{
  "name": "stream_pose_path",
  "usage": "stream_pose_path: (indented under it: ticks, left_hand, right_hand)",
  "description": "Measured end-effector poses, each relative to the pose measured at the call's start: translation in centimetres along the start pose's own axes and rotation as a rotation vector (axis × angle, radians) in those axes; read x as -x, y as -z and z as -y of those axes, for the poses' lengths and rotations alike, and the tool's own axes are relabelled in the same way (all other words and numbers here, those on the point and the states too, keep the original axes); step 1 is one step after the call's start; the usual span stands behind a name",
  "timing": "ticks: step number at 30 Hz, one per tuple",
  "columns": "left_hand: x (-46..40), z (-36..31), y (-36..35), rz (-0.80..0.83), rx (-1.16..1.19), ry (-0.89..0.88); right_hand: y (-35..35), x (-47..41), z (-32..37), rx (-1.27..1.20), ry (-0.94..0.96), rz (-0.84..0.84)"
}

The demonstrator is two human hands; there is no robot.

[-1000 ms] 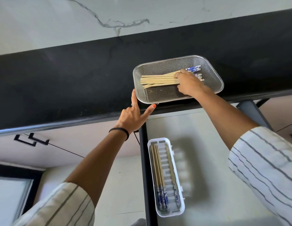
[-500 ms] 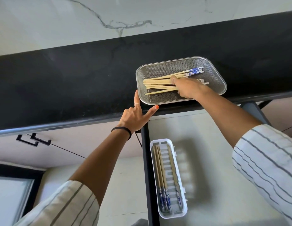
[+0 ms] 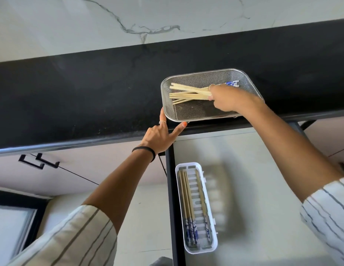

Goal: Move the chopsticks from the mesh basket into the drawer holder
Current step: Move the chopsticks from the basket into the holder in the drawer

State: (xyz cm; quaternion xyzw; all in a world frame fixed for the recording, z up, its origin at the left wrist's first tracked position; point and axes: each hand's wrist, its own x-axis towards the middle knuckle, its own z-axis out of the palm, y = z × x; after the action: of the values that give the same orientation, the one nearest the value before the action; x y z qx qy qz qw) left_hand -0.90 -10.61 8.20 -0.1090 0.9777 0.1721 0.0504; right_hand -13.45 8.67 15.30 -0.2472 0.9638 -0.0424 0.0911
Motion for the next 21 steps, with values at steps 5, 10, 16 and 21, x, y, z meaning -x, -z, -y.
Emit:
stream_pose_path:
  ticks: [5, 10, 16, 21]
  left_hand:
    - [-0.1, -0.2, 0.6, -0.047, 0.309, 0.068]
    - [-0.2, -0.6, 1.1, -0.105, 0.626, 0.105]
    - [-0.7, -0.7, 0.9, -0.018, 0.855, 0.134]
    - [-0.7, -0.1, -0.2, -0.032, 0.847, 0.161]
  right_hand:
    - [0.4, 6.3, 1.1, -0.493, -0.024, 0.034]
    - [-3.8, 14.1, 1.7, -0.956, -0.008, 0.314]
    - [-12.8, 19.5, 3.1, -0.986, -0.209, 0.712]
    - [-18.9, 20.5, 6.5, -1.168, -0.545, 0.55]
